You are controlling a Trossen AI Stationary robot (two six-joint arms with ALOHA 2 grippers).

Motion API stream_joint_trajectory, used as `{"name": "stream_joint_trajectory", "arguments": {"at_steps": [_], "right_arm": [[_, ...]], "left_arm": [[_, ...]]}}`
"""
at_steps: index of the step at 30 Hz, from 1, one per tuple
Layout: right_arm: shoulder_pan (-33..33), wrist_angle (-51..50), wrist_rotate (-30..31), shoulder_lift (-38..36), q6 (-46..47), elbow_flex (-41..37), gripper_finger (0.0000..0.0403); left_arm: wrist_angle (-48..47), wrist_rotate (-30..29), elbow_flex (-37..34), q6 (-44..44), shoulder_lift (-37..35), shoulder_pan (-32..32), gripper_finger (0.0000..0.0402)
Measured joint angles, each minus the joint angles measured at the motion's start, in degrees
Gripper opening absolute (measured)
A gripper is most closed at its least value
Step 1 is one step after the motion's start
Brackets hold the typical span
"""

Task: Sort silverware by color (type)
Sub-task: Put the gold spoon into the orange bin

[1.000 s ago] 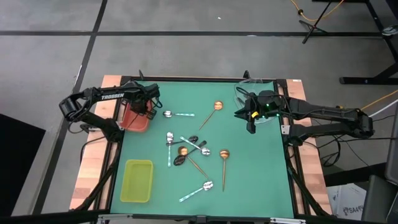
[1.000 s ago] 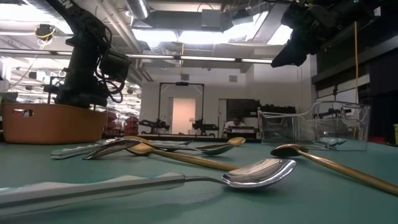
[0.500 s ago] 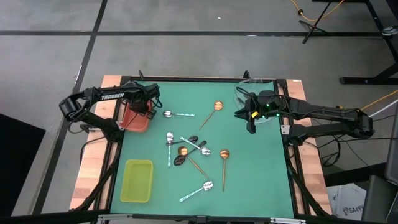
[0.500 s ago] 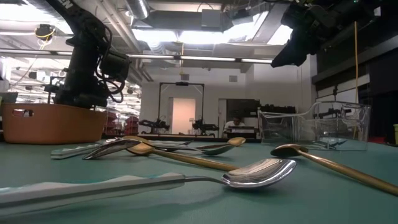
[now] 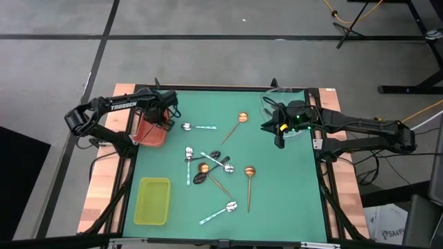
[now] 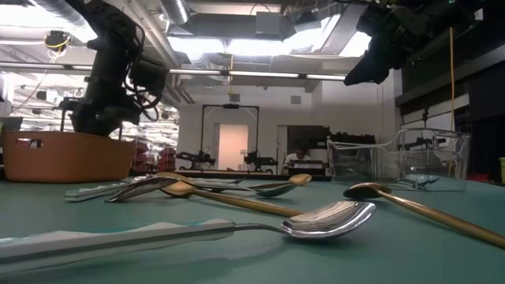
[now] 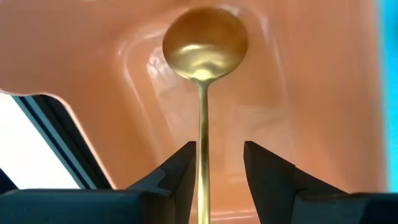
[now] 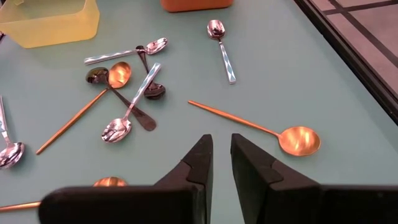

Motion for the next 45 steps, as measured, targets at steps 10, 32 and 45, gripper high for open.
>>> {"name": "stream_joint_trajectory", "arguments": {"at_steps": [10,32,45], "right_arm": [[0.0,0.0,0.0,0.0,0.0,0.0,0.0051],[0.0,0.0,0.0,0.0,0.0,0.0,0.0051],[0.0,0.0,0.0,0.0,0.0,0.0,0.0051]], "left_arm": [[-4.3,0.1,8.7,0.0,0.0,0.0,0.0129],[16.0,0.1,18.6,-0.1,0.0,-8.1,0.0129],[41.4,-1.2,18.6,0.0,0.3,-17.2,0.0129]]}}
